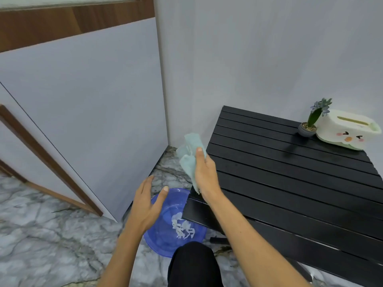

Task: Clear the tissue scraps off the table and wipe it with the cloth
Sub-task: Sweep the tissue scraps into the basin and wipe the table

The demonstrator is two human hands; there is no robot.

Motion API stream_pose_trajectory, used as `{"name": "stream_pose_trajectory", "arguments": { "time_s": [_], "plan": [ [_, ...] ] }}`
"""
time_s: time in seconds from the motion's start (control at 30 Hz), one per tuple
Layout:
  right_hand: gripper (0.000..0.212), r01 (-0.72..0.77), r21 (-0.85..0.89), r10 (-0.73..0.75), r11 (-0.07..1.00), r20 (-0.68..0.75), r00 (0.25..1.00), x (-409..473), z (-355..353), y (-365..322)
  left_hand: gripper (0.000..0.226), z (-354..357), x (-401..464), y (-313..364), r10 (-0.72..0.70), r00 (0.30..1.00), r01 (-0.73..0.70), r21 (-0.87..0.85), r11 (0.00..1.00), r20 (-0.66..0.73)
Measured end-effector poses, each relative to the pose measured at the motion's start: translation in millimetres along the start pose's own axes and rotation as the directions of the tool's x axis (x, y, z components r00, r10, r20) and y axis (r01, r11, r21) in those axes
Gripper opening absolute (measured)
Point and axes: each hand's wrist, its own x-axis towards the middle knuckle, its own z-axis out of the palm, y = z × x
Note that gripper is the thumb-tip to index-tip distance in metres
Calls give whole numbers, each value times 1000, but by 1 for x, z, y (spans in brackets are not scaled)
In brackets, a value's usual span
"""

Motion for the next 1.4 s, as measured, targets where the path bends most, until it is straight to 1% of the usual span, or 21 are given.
{"name": "stream_pose_trajectory", "arguments": {
  "time_s": [0.1,0.17,0.23,0.3,0.37,0.4,0.43,0.5,0.53,0.57,0.6,0.67,0.73,0.77,0.83,0.93,1.0,1.07,1.2,1.3,1.4],
  "plan": [
    [34,48,-6,-48,999,-9,999,-2,-37,-12,85,8,-7,22,34,999,-33,-41,999,36],
    [37,95,-64,-96,993,-20,995,-6,-67,-18,89,18,-11,39,75,994,-72,-33,997,83],
    [38,131,-161,-136,978,-21,990,-15,-100,-20,87,31,-14,55,128,982,-127,-18,992,141],
    [33,140,-280,-153,950,-27,988,-26,-133,-20,83,43,-16,69,172,964,-173,-11,985,203],
    [32,111,-418,-137,902,-31,990,-37,-160,-11,82,52,-17,78,201,946,-207,-2,978,253],
    [35,86,-478,-116,874,-33,993,-43,-170,-1,83,57,-17,80,205,940,-214,2,977,274],
    [42,72,-531,-99,844,-24,995,-50,-176,8,85,60,-18,82,200,935,-211,7,978,292],
    [51,126,-626,-124,769,48,991,-60,-181,32,86,63,-17,82,185,934,-197,10,980,304],
    [49,179,-680,-139,711,113,984,-63,-180,44,85,64,-17,81,182,936,-193,8,981,301],
    [50,213,-749,-135,627,165,977,-64,-177,52,83,64,-18,81,183,937,-194,7,981,299],
    [57,219,-812,-110,542,189,976,-63,-174,56,81,64,-18,81,186,936,-197,7,980,298],
    [74,176,-876,-11,449,191,981,-56,-169,54,78,64,-19,82,188,934,-198,2,980,304],
    [93,148,-908,53,393,183,982,-42,-165,51,76,65,-19,81,188,934,-197,-3,980,303],
    [98,140,-917,69,374,178,982,-33,-164,50,75,65,-18,80,190,935,-198,-4,980,300],
    [94,106,-936,88,335,143,986,-10,-161,50,75,66,-18,79,196,937,-200,-14,980,290],
    [83,30,-949,93,315,63,994,27,-150,50,76,68,-18,77,208,936,-208,-28,978,283],
    [81,31,-952,76,306,57,995,48,-137,50,78,69,-17,76,216,935,-219,-24,976,279],
    [79,86,-948,62,307,110,992,61,-124,49,82,70,-16,75,222,934,-227,-14,974,279],
    [67,272,-905,38,327,300,953,62,-105,44,84,72,-14,73,210,938,-211,-25,977,275],
    [60,393,-852,20,347,426,905,39,-106,47,82,72,-13,73,198,944,-185,-75,980,265],
    [62,442,-822,9,360,477,879,6,-115,50,82,71,-13,73,189,946,-173,-84,981,265]
  ]
}}
